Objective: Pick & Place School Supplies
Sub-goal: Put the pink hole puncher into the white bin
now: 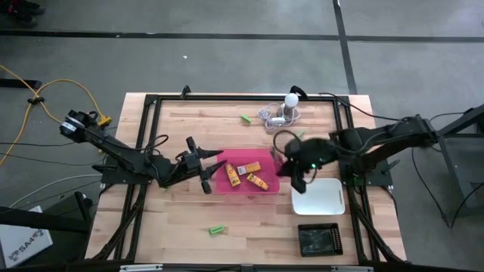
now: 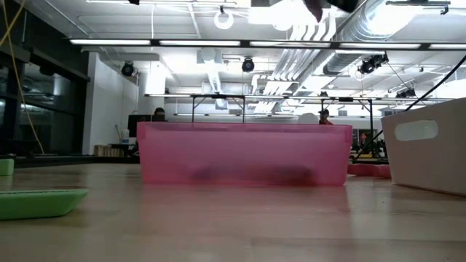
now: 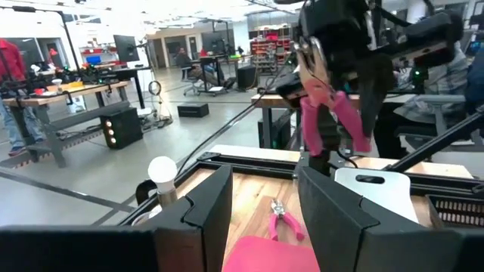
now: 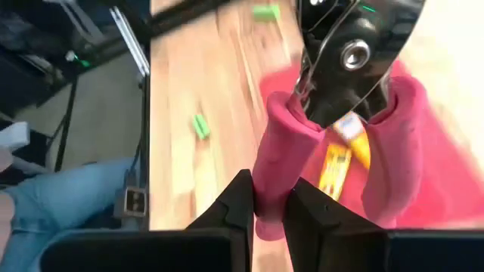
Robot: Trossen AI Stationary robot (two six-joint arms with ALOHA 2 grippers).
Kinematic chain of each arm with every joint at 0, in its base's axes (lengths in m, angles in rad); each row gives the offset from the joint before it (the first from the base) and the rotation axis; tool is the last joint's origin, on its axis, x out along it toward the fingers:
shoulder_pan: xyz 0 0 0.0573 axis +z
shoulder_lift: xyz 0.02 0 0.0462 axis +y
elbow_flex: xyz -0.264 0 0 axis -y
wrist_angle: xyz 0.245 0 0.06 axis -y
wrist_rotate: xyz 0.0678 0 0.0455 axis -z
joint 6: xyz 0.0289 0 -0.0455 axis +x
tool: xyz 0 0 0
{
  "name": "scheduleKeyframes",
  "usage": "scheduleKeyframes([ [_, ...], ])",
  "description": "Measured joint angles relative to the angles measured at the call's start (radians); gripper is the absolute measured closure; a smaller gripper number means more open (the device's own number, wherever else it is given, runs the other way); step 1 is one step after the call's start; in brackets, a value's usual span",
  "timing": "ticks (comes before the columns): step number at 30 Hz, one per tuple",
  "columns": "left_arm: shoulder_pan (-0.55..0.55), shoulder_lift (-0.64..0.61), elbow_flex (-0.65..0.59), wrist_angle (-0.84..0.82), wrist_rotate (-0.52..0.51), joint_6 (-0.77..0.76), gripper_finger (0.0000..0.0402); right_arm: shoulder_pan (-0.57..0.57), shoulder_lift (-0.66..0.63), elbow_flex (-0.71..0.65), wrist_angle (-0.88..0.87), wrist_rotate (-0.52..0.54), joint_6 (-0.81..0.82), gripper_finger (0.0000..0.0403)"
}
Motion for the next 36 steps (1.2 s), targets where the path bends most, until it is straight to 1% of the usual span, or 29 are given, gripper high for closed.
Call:
scheduleKeyframes([
  [4,-0.012,0.000,0.000,-0.009,0.000,-0.011,0.0254,0.086,0.002,0.000,-0.122,0.034,0.129,0.0365],
  [12,-0.030,0.000,0.000,-0.013,-0.001,-0.015,0.0254,0.260,0.010,0.000,-0.279,0.129,0.393,0.0365],
  [16,-0.038,0.000,0.000,-0.013,-0.002,-0.015,0.0254,0.357,0.010,-0.003,-0.332,0.185,0.536,0.0365],
  [20,-0.039,0.000,0.000,-0.013,-0.002,-0.032,0.0254,0.428,0.010,-0.060,-0.336,0.211,0.665,0.0365],
  [23,-0.039,0.000,0.000,-0.013,-0.002,-0.040,0.0254,0.467,0.011,-0.131,-0.336,0.204,0.761,0.0365],
  [27,-0.039,0.000,0.000,-0.013,-0.002,-0.042,0.0254,0.491,0.011,-0.232,-0.310,0.137,0.848,0.0365],
  [31,-0.039,0.000,0.000,-0.013,-0.002,-0.042,0.0254,0.502,0.011,-0.313,-0.241,0.080,0.881,0.0365],
  [36,-0.038,0.000,0.000,-0.013,-0.002,-0.042,0.0254,0.501,0.011,-0.406,-0.160,0.042,0.898,0.0365],
])
